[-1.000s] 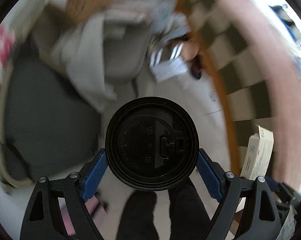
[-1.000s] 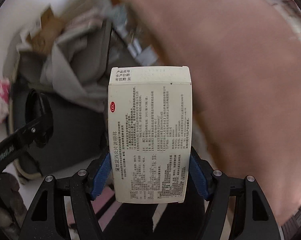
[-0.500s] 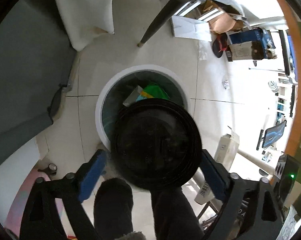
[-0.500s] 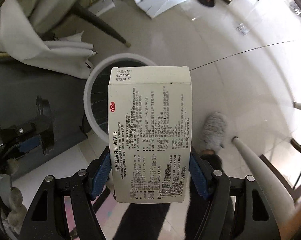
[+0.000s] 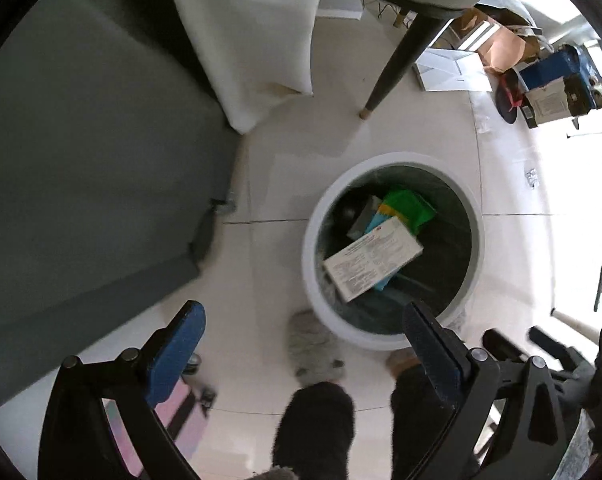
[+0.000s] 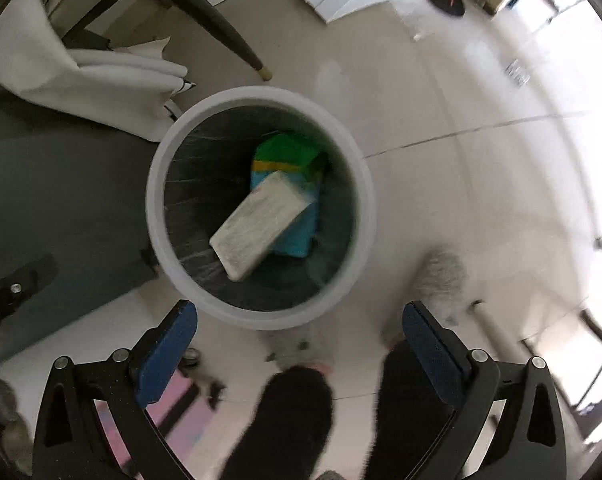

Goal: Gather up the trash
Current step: 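Carry lid and white box to the bin and release both into it, then grasp the milk carton with left tool while right tool grasps the white medicine box, then lift the milk carton and white box and turn toward the bin, then open left tool over the bin while right tool releases the white box into it, then return to the table and grasp the foil blister pack with right tool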

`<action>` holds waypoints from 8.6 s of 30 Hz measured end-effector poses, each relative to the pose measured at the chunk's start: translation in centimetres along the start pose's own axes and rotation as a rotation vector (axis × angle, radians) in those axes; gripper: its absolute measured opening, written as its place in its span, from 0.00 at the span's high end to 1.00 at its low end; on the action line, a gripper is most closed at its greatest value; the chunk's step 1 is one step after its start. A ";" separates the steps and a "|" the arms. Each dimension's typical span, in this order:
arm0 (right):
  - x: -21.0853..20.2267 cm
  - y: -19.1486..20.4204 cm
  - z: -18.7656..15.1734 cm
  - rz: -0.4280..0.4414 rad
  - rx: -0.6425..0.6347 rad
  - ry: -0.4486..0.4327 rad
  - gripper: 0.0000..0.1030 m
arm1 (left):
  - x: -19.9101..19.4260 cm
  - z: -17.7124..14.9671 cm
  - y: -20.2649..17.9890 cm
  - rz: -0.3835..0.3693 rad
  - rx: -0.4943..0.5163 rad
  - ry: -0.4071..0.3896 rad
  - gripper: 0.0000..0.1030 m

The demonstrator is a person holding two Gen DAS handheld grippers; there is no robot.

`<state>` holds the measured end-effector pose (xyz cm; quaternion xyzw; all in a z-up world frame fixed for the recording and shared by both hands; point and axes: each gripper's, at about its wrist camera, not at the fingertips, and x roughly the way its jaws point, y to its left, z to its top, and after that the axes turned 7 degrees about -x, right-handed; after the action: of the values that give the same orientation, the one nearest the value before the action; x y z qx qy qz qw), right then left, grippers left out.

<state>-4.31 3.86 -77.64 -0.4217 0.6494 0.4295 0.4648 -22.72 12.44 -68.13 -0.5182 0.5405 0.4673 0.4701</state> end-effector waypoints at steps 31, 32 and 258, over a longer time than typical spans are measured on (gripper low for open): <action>-37.2 5.0 -9.9 -0.014 -0.041 -0.232 0.00 | -33.0 -9.6 -1.8 -0.002 0.105 -0.243 0.02; -38.7 4.7 -10.3 0.006 -0.029 -0.248 0.00 | -34.1 -9.6 -2.2 -0.004 0.105 -0.261 0.02; -42.0 5.1 -12.1 0.104 0.004 -0.300 0.00 | -36.8 -11.2 -3.4 -0.011 0.157 -0.261 0.07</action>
<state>-3.11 0.04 -33.80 -0.3179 0.5945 0.5098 0.5345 -18.78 5.74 -30.28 -0.4175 0.5070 0.4843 0.5780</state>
